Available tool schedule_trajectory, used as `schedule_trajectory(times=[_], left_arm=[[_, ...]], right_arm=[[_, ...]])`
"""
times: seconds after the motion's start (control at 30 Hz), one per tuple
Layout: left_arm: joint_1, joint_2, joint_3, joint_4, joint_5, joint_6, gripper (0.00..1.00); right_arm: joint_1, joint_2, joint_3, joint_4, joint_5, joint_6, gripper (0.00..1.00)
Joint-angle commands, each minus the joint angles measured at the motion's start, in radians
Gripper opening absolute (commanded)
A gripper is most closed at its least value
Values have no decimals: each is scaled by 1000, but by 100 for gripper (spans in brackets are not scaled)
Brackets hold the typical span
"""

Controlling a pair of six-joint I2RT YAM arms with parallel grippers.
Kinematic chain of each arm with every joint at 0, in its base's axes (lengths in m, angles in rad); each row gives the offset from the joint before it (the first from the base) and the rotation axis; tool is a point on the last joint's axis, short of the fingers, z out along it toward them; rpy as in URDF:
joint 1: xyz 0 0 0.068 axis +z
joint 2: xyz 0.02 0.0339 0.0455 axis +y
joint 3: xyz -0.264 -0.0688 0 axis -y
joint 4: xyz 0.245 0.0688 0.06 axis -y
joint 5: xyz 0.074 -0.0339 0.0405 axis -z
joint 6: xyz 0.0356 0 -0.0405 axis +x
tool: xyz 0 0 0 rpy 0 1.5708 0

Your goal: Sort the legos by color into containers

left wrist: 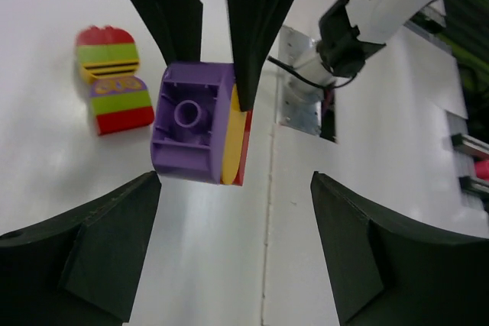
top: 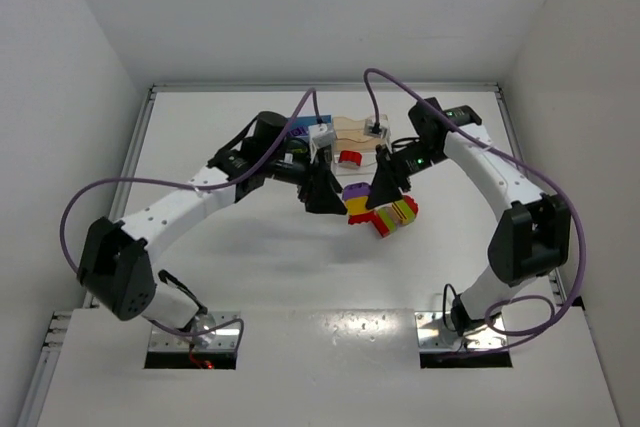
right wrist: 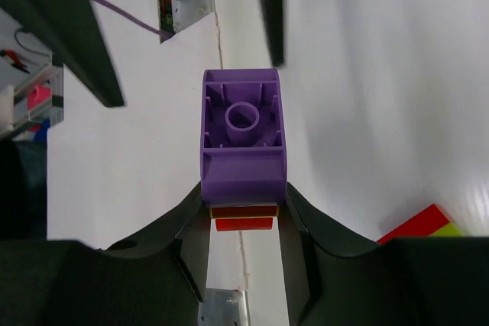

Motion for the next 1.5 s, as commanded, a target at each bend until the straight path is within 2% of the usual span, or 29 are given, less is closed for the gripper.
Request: schedule_trajectory(times=[0.0, 0.3, 0.57, 0.77, 0.83, 0.87, 0.93, 0.97, 1.07, 1.2, 1.33, 1.47], left_arm=[[20, 59, 60, 27, 189, -34, 84], [58, 97, 83, 89, 191, -72, 82], [68, 156, 92, 109, 310, -112, 77], [68, 166, 83, 109, 323, -121, 77], [68, 166, 83, 109, 310, -121, 72], [68, 166, 83, 109, 301, -121, 60], [68, 177, 83, 109, 301, -121, 46], [68, 177, 83, 109, 301, -121, 35], [68, 177, 83, 119, 277, -121, 21], [87, 154, 83, 180, 252, -159, 13], [136, 142, 48, 348, 243, -280, 10], [205, 142, 60, 381, 234, -314, 10]], right_arm=[[51, -20, 57, -27, -10, -86, 0], [132, -63, 39, -27, 42, -106, 0], [142, -44, 80, 2, 51, -96, 0], [151, -26, 99, 11, 51, -74, 0], [151, -26, 99, 11, 51, -74, 0], [160, -26, 99, 11, 51, -74, 0], [160, -26, 99, 21, 62, -74, 0], [169, -26, 90, 21, 62, -74, 0], [169, -26, 62, 21, 71, -74, 0], [169, -37, 1, 30, 81, -74, 0], [140, -58, -57, 30, 99, -74, 0], [120, -67, -97, 39, 110, -85, 0]])
